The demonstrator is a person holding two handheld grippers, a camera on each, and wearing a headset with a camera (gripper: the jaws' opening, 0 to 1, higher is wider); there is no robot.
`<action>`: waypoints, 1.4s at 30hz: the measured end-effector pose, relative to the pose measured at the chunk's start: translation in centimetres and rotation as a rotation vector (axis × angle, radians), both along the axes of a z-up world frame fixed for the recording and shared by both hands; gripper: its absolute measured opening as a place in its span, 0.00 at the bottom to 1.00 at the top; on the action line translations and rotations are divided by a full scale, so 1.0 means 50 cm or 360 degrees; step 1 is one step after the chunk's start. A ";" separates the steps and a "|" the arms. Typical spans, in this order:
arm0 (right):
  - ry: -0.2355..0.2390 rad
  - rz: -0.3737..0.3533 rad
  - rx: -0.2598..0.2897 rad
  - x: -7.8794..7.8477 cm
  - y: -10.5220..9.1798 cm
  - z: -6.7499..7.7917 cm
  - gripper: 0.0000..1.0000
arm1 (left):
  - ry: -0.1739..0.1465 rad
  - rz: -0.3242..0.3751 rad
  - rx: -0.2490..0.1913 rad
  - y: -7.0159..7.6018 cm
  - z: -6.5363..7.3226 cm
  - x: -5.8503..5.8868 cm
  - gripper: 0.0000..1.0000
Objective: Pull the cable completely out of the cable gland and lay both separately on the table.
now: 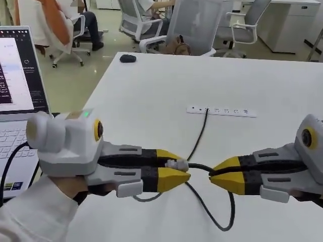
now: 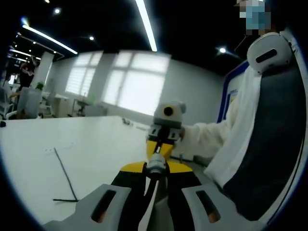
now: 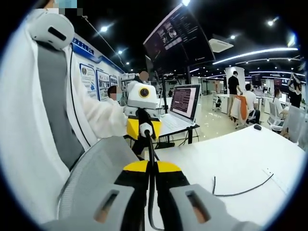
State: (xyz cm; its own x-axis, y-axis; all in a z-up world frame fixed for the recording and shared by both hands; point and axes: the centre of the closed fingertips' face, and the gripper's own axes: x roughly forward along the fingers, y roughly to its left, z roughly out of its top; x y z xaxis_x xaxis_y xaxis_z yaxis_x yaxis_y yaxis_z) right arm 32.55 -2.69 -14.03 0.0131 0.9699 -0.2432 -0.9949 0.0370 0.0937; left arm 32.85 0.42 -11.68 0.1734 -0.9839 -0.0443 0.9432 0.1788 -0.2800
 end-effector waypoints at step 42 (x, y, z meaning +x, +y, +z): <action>-0.0016 0.0033 -0.0122 -0.005 0.042 0.000 0.25 | 0.0015 -0.0063 0.0019 -0.026 -0.007 -0.008 0.17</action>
State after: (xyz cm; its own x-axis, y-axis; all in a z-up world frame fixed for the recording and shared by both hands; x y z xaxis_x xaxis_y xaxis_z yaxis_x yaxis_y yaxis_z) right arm 32.32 -0.60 -14.06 -0.0036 0.9485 -0.3167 -0.9964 0.0233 0.0812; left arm 32.47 -0.86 -12.04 0.1335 -0.9894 -0.0577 0.9470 0.1445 -0.2870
